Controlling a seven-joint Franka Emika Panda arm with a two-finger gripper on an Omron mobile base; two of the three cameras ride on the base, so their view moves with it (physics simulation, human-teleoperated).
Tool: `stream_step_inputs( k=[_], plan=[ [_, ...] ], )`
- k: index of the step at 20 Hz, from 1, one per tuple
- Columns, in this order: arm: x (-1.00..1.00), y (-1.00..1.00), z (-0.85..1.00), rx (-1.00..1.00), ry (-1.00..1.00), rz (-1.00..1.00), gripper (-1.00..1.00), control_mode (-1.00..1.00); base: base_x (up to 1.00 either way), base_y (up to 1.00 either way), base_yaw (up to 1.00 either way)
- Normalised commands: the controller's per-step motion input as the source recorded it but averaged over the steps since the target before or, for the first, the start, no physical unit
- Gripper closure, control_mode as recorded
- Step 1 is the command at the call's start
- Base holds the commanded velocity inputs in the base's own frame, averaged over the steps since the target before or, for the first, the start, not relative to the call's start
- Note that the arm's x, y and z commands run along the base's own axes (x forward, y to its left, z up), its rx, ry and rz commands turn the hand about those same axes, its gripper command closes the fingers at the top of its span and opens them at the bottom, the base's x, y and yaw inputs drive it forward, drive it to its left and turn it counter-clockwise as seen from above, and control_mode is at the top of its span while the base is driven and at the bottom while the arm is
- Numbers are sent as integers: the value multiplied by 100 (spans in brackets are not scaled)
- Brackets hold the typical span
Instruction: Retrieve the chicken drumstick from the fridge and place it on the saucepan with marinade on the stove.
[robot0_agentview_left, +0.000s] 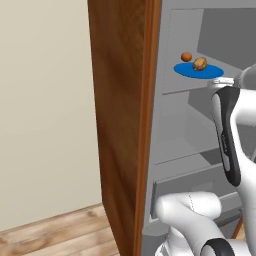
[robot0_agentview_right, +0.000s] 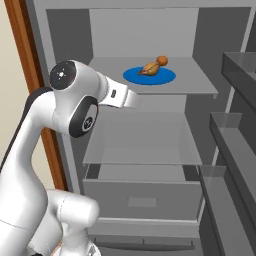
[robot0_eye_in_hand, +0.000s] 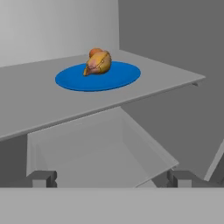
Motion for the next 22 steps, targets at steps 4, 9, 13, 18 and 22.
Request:
stream_step_inputs(
  k=[4,9,13,18,22],
  plan=[
    [0,0,0,0,0,0,-100,-100,0,0,0],
    [26,0,0,1,0,1,-100,-100,0,0,0],
    [34,-1,0,0,0,23,-100,-100,0,0,0],
    [9,0,0,0,-6,14,-100,-100,0,0,0],
    [0,1,22,-1,-13,3,-100,-100,0,0,0]
  ],
)
